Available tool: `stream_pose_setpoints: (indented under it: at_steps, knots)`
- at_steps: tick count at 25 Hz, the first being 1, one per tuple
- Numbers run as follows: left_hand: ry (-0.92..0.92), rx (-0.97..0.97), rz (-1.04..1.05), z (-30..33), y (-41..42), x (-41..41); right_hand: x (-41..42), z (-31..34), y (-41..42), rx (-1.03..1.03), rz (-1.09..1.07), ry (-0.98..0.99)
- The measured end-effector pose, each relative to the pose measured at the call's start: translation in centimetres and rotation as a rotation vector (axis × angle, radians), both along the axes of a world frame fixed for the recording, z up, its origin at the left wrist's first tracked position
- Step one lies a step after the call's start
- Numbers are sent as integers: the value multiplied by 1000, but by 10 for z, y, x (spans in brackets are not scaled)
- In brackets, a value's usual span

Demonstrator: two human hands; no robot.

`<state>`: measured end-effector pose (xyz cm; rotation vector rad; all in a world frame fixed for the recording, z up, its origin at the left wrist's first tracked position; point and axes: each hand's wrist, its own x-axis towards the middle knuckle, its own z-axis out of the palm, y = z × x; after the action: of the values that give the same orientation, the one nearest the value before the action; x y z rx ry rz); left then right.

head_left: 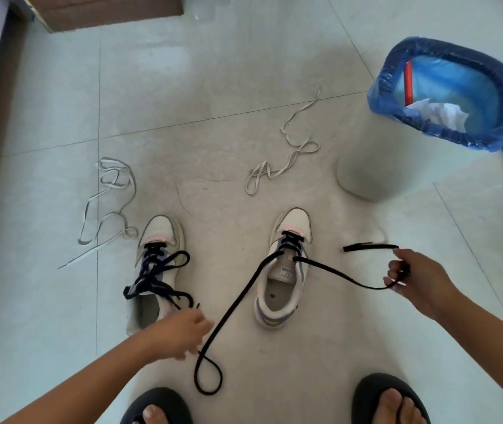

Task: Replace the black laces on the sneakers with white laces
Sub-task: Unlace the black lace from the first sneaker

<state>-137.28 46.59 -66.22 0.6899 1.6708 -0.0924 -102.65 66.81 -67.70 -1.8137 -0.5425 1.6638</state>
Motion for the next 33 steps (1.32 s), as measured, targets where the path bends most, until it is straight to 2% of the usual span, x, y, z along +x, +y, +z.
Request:
stream_pose_setpoints:
  at_steps: [3, 4, 5, 7, 9, 11, 13, 15, 18, 20, 26, 28, 33]
  knots:
    - [151, 316, -105, 3, 45, 14, -6, 14, 17, 179, -117, 15]
    - [172, 394, -119, 5, 62, 21, -7, 19, 21, 199, -124, -8]
    - [193, 464, -133, 5, 79, 29, -8, 23, 23, 173, -44, -83]
    - [232, 567, -199, 1, 112, 46, -17, 18, 15, 21, 364, -365]
    - [257, 580, -277, -8, 138, 58, -41, 10, -9, -17, 772, -572]
    - [274, 519, -338, -16, 158, 67, -72, 7, -34, 82, 1047, -548]
    - [330, 465, -401, -20, 171, 75, -101, 2, -48, 167, 1175, -488]
    - [391, 426, -430, -17, 180, 81, -122, -4, -47, 242, 1271, -573]
    - [427, 400, -508, -13, 186, 87, -134, -7, -39, 284, 1307, -682]
    - [387, 415, -539, -11, 188, 87, -134, -11, -40, 298, 1306, -700]
    - [237, 342, -455, -11, 185, 64, -136, -12, -38, 362, 1492, -798]
    - [285, 427, -635, -13, 179, 63, -138, -13, -41, 375, 1493, -809]
    - [623, 787, -1309, -19, 166, 52, -134, -17, -49, 326, 1404, -724]
